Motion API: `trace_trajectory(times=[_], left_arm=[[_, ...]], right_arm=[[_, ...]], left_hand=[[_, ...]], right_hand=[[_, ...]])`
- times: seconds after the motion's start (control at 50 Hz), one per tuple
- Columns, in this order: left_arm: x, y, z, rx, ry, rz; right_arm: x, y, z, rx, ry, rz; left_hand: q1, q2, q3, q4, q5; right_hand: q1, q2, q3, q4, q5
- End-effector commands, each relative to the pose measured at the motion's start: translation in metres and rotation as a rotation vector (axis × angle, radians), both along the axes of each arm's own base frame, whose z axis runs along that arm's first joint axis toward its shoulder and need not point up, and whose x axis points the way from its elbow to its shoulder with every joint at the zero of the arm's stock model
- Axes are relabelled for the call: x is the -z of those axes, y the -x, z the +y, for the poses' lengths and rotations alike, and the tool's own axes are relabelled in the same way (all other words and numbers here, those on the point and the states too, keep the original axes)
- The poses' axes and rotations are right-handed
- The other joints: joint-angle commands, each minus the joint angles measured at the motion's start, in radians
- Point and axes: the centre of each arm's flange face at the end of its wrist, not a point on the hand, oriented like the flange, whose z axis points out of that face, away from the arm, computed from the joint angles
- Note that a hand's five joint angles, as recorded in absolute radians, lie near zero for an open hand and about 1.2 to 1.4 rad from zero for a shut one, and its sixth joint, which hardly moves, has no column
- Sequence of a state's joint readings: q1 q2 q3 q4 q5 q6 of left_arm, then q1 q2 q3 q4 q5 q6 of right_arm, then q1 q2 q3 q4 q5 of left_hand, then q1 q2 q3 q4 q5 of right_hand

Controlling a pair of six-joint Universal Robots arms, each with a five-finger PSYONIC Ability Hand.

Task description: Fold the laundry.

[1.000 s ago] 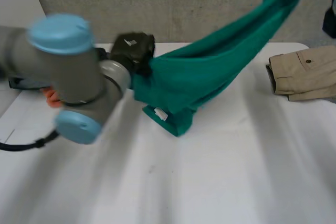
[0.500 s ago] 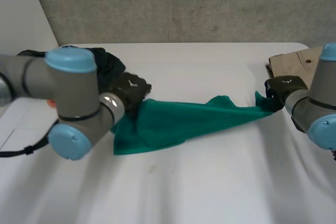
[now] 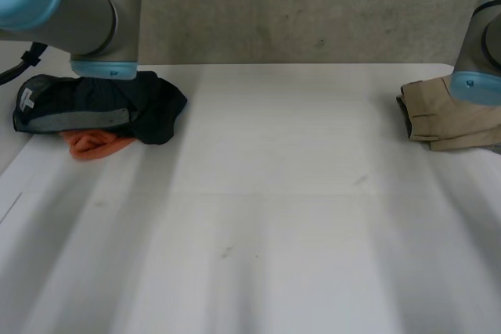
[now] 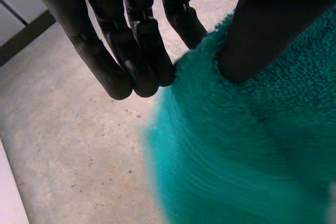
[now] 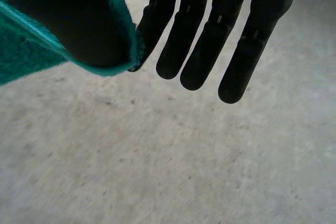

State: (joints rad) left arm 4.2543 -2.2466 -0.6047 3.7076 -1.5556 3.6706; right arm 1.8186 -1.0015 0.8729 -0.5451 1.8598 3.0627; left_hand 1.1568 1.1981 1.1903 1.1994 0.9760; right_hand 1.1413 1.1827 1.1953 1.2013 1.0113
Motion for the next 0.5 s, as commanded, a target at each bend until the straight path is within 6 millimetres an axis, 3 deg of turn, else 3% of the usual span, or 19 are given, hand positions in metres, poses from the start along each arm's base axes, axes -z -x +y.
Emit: trace_trajectory(times=[0.02,0.06,0.08,0.1,0.14,0.16,0.22,0.24,0.32,0.4,0.5], left_arm=[[0.071,-0.015,-0.016,-0.037,-0.246,-0.096],[0.092,-0.017,-0.017,-0.038,-0.306,-0.126],[0.116,-0.02,-0.016,-0.041,-0.37,-0.154],[0.142,-0.021,-0.013,-0.039,-0.438,-0.185],[0.166,-0.022,-0.007,-0.033,-0.504,-0.216],[0.191,-0.023,-0.001,-0.025,-0.569,-0.25],[0.23,-0.024,0.012,-0.008,-0.671,-0.305],[0.253,-0.024,0.021,0.002,-0.729,-0.34],[0.293,-0.026,0.044,0.022,-0.842,-0.405],[0.302,-0.026,0.063,0.043,-0.887,-0.439],[0.291,-0.028,0.073,0.053,-0.899,-0.441]], right_arm=[[0.042,-0.002,0.002,-0.049,-0.197,0.087],[0.058,-0.003,0.002,-0.064,-0.254,0.106],[0.083,-0.004,0.002,-0.093,-0.341,0.14],[0.093,-0.004,0.003,-0.104,-0.375,0.154],[0.114,-0.005,0.003,-0.128,-0.439,0.18],[0.135,-0.006,0.005,-0.149,-0.505,0.204],[0.167,-0.005,0.011,-0.175,-0.616,0.238],[0.187,-0.002,0.014,-0.179,-0.685,0.258],[0.225,0.007,0.024,-0.183,-0.841,0.302],[0.243,0.016,0.034,-0.178,-0.955,0.336],[0.238,0.028,0.04,-0.169,-1.032,0.347]], left_hand=[[0.24,0.198,0.206,0.197,0.246],[0.24,0.198,0.206,0.197,0.246],[0.24,0.198,0.206,0.197,0.246],[0.24,0.198,0.206,0.197,0.246],[0.24,0.198,0.206,0.197,0.246],[0.24,0.198,0.206,0.197,0.246],[0.24,0.198,0.206,0.197,0.246],[0.24,0.198,0.206,0.197,0.246],[0.24,0.198,0.206,0.197,0.246],[0.24,0.198,0.206,0.197,0.246],[0.24,0.198,0.206,0.197,0.246]], right_hand=[[0.255,0.214,0.201,0.195,0.21],[0.255,0.214,0.201,0.195,0.21],[0.255,0.214,0.201,0.195,0.21],[0.255,0.214,0.201,0.195,0.21],[0.255,0.214,0.201,0.195,0.21],[0.255,0.214,0.201,0.195,0.21],[0.255,0.214,0.201,0.195,0.21],[0.255,0.214,0.201,0.195,0.21],[0.255,0.214,0.201,0.195,0.21],[0.255,0.214,0.201,0.195,0.21],[0.255,0.214,0.201,0.195,0.21]])
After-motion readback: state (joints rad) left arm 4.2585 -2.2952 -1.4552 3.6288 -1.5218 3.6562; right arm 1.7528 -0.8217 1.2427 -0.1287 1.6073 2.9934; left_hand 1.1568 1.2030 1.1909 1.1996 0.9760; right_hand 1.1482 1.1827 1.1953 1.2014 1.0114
